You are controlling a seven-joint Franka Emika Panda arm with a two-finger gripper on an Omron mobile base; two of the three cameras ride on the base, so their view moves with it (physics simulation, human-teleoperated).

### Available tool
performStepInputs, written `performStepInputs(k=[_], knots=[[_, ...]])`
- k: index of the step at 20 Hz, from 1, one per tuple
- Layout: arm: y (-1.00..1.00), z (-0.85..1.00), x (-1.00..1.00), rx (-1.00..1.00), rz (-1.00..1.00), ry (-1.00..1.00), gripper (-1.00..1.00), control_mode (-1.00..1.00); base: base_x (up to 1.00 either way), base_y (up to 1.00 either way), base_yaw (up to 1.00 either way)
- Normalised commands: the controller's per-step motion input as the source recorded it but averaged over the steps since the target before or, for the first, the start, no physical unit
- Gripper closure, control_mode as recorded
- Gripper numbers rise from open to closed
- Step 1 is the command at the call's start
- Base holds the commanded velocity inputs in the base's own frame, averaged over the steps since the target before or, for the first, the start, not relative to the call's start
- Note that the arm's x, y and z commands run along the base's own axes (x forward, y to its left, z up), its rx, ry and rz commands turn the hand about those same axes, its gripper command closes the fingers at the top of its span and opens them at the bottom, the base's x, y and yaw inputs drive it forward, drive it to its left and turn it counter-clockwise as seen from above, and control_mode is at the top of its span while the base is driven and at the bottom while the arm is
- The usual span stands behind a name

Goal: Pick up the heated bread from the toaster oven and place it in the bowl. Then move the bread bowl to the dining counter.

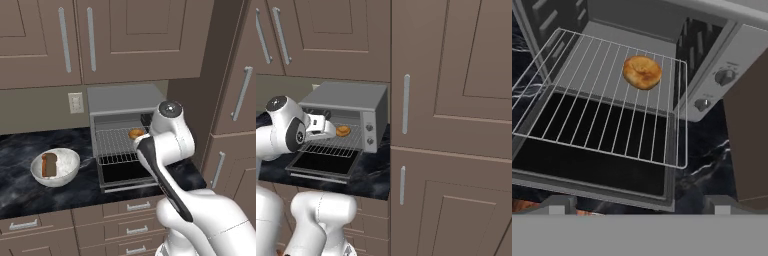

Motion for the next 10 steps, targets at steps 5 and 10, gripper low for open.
performStepInputs(k=[5,10], knots=[[0.02,-0.19,0.16,0.02,0.0,0.0,-1.0,-1.0,0.0,0.0,0.0],[0.0,-0.05,0.28,0.01,0.0,0.0,-1.0,-1.0,0.0,0.0,0.0]])
